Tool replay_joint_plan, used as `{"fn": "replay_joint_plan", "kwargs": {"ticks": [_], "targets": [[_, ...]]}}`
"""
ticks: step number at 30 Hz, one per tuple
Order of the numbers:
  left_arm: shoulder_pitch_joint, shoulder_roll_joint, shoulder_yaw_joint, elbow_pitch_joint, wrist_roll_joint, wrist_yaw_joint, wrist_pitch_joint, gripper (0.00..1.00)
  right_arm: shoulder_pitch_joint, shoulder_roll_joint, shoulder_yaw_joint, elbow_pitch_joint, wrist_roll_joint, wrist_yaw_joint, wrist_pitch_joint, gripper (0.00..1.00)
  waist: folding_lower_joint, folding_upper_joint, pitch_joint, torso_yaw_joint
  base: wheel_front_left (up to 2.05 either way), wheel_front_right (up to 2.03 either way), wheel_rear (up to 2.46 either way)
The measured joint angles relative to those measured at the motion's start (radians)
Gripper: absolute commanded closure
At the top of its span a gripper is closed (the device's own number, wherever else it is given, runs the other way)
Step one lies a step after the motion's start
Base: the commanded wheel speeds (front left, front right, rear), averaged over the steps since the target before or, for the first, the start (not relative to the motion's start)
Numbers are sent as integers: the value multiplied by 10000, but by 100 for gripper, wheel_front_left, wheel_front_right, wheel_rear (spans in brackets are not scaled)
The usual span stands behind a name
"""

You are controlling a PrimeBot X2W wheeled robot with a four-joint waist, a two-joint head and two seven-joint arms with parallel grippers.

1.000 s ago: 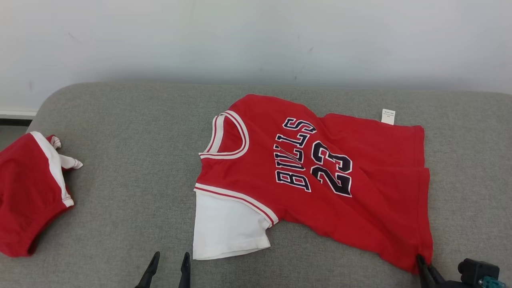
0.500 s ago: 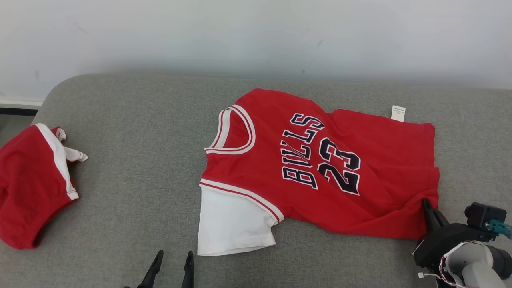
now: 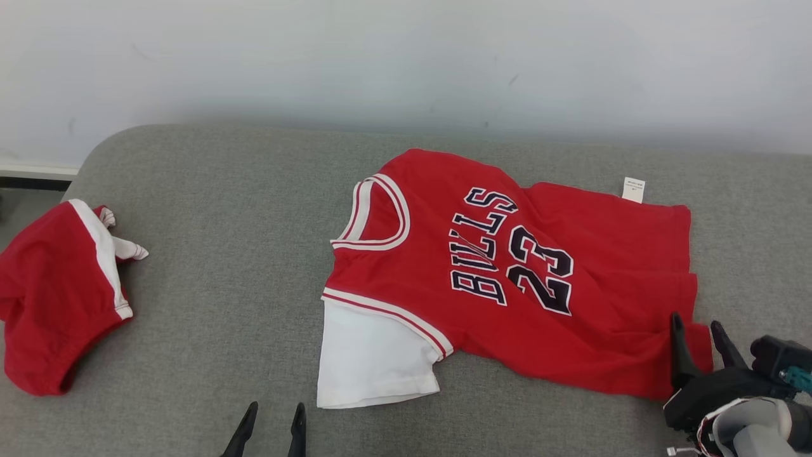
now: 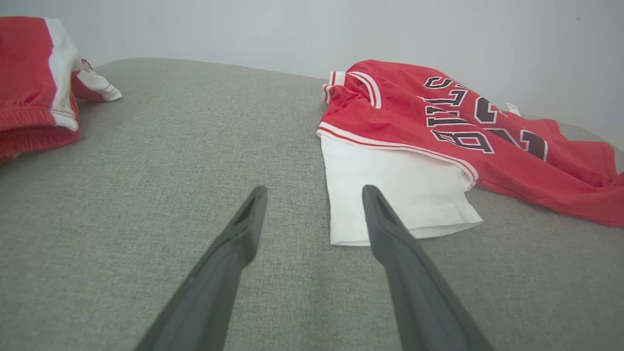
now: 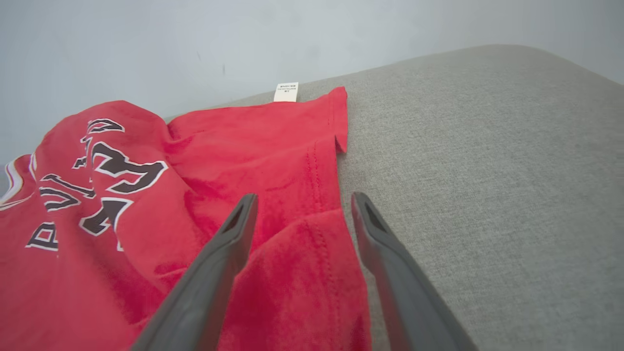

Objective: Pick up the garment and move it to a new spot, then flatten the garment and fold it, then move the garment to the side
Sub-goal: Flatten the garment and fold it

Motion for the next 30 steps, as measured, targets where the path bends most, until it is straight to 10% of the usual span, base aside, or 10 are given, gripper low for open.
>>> {"fn": "replay_joint_plan", "kwargs": {"ticks": [15, 30], "targets": [[147, 0, 50, 6, 21, -56, 0, 0, 3521, 370, -610, -3668, 324, 0, -255, 0, 0, 0, -175, -505, 0, 0, 0], [-334, -2, -174, 754, 4, -153, 0, 0, 3497, 462, -284, -3601, 132, 0, -196, 0, 0, 0, 87, -756, 0, 0, 0]]}}
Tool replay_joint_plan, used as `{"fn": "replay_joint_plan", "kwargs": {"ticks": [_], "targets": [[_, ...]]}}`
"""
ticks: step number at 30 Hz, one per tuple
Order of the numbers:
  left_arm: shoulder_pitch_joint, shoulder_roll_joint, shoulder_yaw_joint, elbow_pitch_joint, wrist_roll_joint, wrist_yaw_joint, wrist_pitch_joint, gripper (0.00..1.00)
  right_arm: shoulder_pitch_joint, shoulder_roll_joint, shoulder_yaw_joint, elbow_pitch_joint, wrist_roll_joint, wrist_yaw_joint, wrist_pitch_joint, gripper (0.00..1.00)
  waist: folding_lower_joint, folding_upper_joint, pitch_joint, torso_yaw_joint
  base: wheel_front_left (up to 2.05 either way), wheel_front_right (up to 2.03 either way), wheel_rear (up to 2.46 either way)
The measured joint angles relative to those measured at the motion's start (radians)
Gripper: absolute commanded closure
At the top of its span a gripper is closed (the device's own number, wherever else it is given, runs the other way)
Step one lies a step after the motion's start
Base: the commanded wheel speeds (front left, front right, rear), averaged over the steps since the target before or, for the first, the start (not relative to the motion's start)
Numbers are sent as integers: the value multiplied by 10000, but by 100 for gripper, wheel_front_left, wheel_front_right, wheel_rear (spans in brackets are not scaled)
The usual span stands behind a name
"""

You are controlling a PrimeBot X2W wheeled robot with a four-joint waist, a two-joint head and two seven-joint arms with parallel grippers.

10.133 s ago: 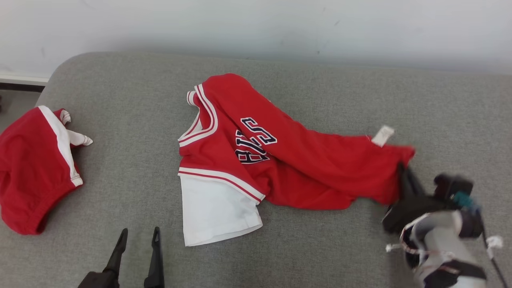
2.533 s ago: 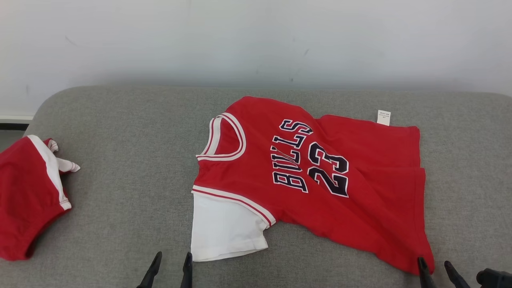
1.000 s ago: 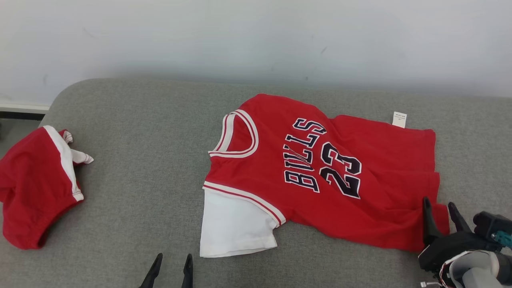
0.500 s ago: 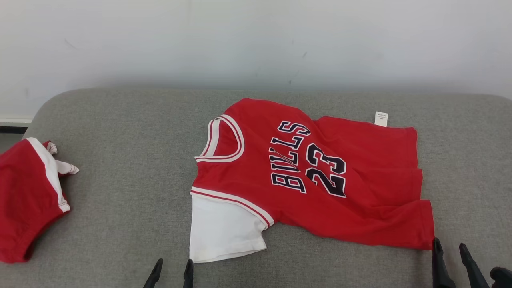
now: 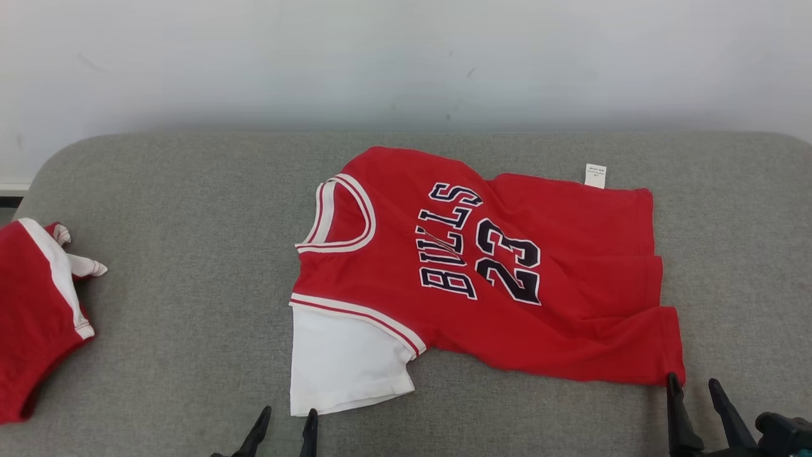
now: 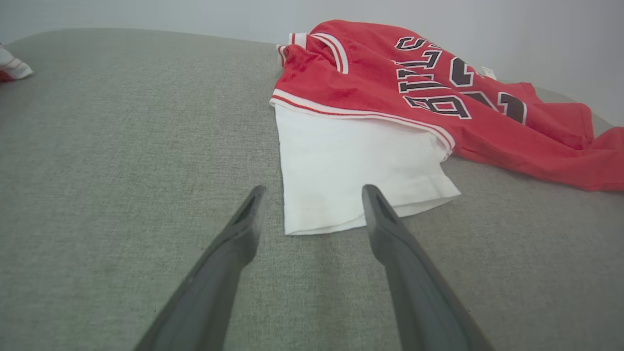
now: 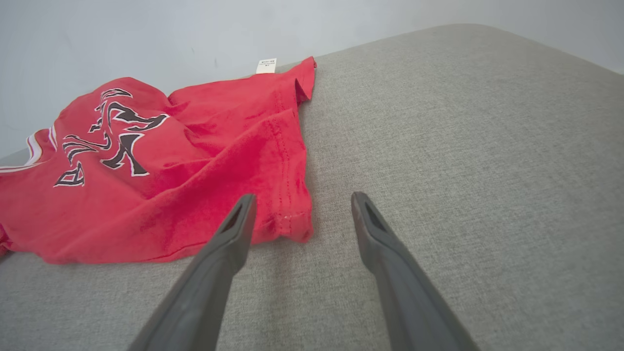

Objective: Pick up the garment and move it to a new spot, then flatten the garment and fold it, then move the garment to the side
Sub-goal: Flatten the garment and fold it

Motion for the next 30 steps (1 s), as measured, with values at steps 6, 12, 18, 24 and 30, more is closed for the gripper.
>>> {"fn": "replay_joint_plan", "kwargs": {"ticks": [6, 12, 18, 24, 30], "targets": [[-538, 0, -71, 995, -132, -48, 0, 0, -399, -73, 244, 309, -75, 0, 4, 0, 0, 0, 105, -42, 0, 0, 0], [-1132, 52, -420, 1812, -454, -48, 0, 0, -783, -174, 447, 698, -73, 0, 0, 0, 0, 0, 278, -54, 0, 0, 0], [-1577, 54, -614, 2324, -836, -48, 0, 0, -1077, -268, 612, 1141, 2, 0, 48, 0, 1, 0, 477, 33, 0, 0, 0], [-2055, 42, -982, 3064, -1371, -50, -4, 52, -1485, -295, 1081, 1588, 161, 0, 148, 100, 1, 0, 625, 118, 0, 0, 0], [-2145, 19, -1060, 3066, -1877, -50, 0, 100, -1597, -360, 1354, 1609, 332, 0, 29, 100, 1, 0, 489, 91, 0, 0, 0]]}}
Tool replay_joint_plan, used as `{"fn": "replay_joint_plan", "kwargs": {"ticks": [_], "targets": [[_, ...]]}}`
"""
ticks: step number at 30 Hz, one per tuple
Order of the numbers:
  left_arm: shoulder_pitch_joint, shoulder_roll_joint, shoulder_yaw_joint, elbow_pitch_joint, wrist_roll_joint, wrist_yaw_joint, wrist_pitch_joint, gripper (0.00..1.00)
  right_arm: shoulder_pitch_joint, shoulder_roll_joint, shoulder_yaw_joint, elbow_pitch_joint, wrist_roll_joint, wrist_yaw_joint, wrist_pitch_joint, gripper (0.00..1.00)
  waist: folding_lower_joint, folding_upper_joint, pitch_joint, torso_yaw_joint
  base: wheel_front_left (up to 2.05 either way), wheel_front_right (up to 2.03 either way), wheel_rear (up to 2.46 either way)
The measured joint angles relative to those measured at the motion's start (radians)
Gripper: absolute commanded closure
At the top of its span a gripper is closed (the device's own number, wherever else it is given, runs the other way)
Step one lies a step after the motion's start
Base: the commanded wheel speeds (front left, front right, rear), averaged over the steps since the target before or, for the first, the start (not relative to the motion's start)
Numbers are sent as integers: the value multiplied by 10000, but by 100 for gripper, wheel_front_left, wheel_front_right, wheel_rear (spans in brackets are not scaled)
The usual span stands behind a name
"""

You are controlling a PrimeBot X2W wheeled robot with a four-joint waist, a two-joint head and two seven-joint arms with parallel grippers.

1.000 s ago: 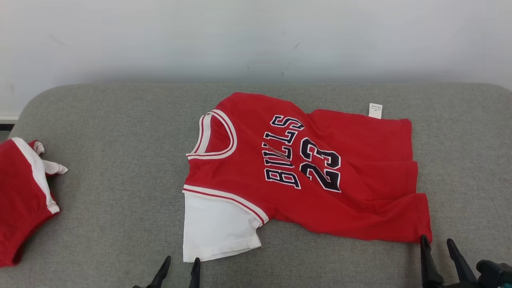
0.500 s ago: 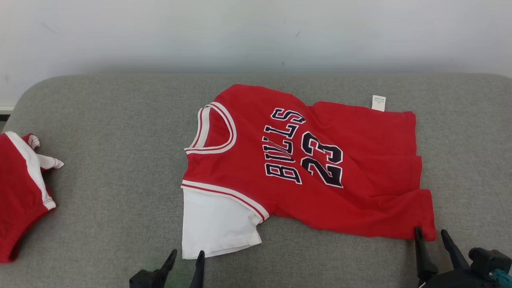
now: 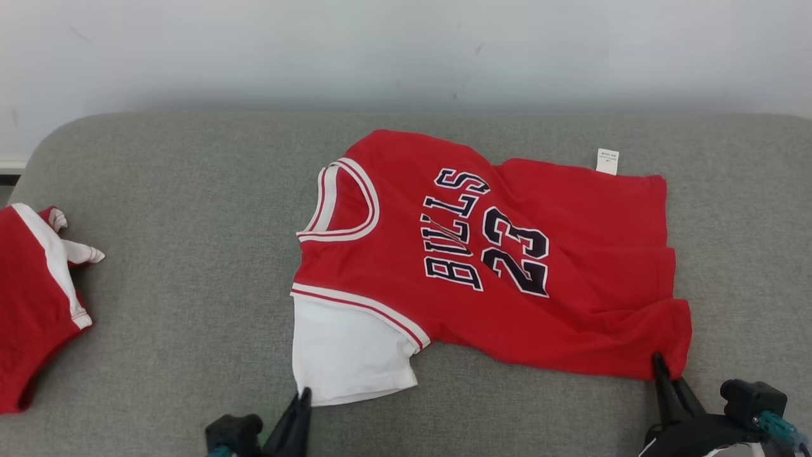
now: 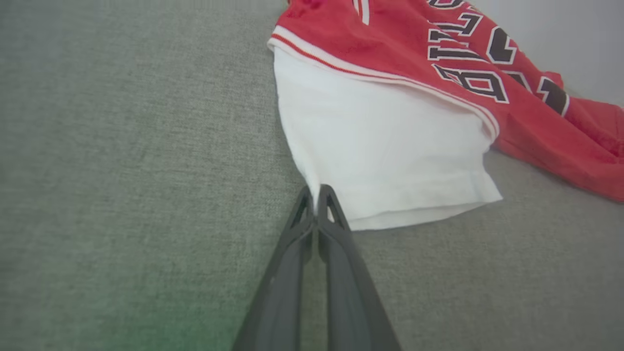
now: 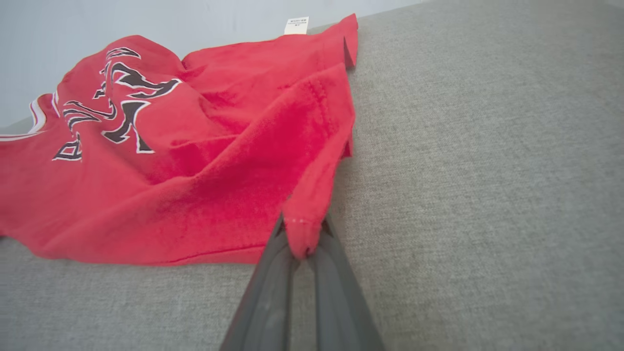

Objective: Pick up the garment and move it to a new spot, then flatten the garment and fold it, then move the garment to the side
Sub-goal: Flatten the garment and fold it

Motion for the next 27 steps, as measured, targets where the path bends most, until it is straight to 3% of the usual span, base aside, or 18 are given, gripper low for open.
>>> {"fn": "replay_joint_plan", "kwargs": {"ticks": [10, 17, 22, 27], "targets": [[1230, 221, 1045, -2704, -174, -13, 0, 100, 907, -56, 159, -1745, 230, 0, -75, 100, -2, 0, -340, -211, 0, 0, 0], [843, 738, 1482, -4027, -35, -13, 0, 100, 730, -255, 389, -3294, 190, 0, 472, 100, -2, -1, -403, -455, 0, 0, 0], [-235, 1216, 1480, -4458, -211, -13, -2, 100, 169, -477, 617, -4033, 253, 0, 1413, 100, -2, -1, -379, -593, 0, 0, 0], [-680, 1590, 1375, -4088, -311, -13, -2, 100, 83, -546, 702, -3985, 222, 0, 1797, 100, -1, 0, -377, -667, 0, 0, 0]]}}
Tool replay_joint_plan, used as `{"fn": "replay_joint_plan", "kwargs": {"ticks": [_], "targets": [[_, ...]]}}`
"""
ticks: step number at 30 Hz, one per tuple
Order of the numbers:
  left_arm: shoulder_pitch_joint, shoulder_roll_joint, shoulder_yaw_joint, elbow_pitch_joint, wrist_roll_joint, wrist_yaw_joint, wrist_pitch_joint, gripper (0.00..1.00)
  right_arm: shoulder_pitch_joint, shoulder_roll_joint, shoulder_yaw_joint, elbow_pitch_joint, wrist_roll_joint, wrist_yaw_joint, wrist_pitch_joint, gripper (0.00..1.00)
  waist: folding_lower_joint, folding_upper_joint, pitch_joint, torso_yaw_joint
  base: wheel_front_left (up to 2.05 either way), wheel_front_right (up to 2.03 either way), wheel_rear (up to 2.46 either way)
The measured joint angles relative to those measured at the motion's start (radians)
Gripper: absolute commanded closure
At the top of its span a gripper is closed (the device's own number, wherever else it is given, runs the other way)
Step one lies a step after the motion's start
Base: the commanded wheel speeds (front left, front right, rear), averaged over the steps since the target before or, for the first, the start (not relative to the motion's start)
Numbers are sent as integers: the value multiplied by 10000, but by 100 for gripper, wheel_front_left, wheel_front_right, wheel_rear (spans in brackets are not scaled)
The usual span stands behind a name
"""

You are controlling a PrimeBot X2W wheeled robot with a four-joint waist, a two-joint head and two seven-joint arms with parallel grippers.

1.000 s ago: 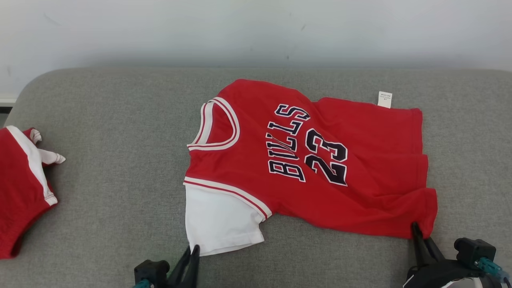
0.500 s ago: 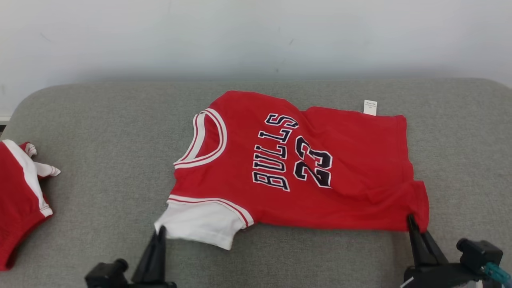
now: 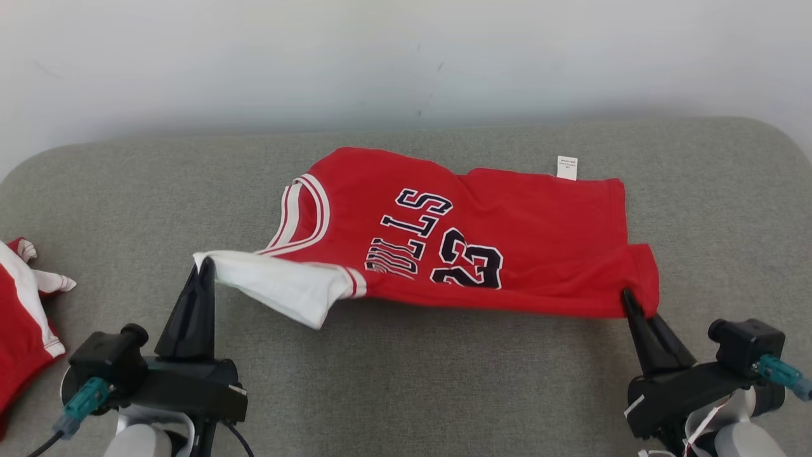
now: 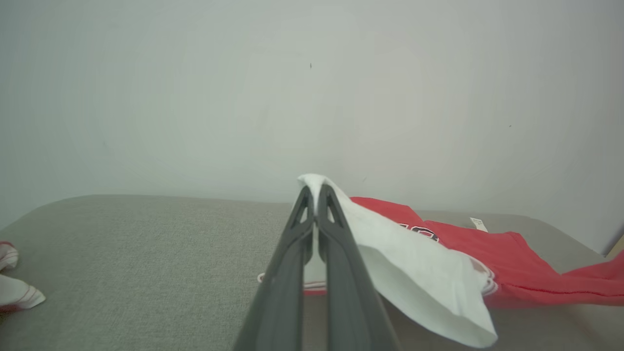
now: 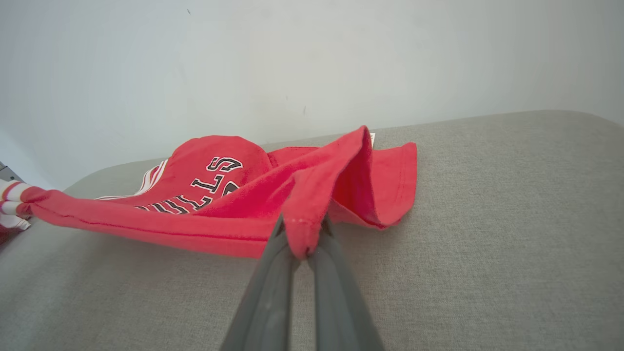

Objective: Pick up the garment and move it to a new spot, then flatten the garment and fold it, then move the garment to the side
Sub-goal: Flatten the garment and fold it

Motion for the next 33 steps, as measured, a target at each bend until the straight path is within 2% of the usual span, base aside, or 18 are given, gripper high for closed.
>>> {"fn": "replay_joint_plan", "kwargs": {"ticks": [4, 12, 13, 14, 15, 17, 18, 19, 20, 21, 33], "targets": [[295, -54, -25, 320, -35, 0, 2, 100, 392, 136, -6, 435, 176, 0, 236, 100, 0, 1, -29, -47, 0, 0, 0], [2274, -859, 157, 984, 59, 0, 2, 100, 1340, 454, -134, 1532, 245, 0, -8, 100, 0, 0, 44, -42, 0, 0, 0], [2387, -945, 174, 1099, 61, 0, 2, 100, 1360, 539, -169, 1649, 290, 0, -92, 95, 0, 0, 57, -25, 0, 0, 0], [2387, -945, 174, 1099, 61, 0, 2, 100, 1360, 539, -169, 1649, 290, 0, -92, 61, 0, 0, 57, -25, 0, 0, 0], [2451, -1022, 171, 1241, 63, 0, 2, 100, 1368, 596, -167, 1768, 305, 0, -207, 0, 0, 0, 60, -2, 0, 0, 0], [2516, -1127, 174, 1471, 65, 0, 2, 100, 1374, 608, -165, 1973, 303, 0, -362, 0, 0, 0, 44, 38, 0, 0, 0], [2515, -1156, 201, 1572, 61, 0, 2, 77, 1381, 612, -173, 2056, 301, 0, -430, 0, 0, 0, 28, 53, 0, 0, 0], [2515, -1175, 228, 1687, 63, 0, 2, 42, 1399, 608, -173, 2132, 303, 0, -470, 0, 0, 0, 11, 64, 0, 0, 0], [2513, -1189, 244, 1843, 65, 0, 2, 42, 1416, 608, -169, 2182, 303, 0, -512, 0, 0, 0, -4, 69, 0, 0, 0], [2511, -1204, 247, 2025, 65, 0, 2, 0, 1424, 602, -182, 2219, 303, 0, -554, 0, 0, 0, -11, 64, 0, 0, 0], [2380, -1335, 550, 2788, 15, 0, 2, 0, 1692, 485, -253, 2061, 332, 0, -903, 0, 0, 0, 105, -119, 0, 0, 0]]}}
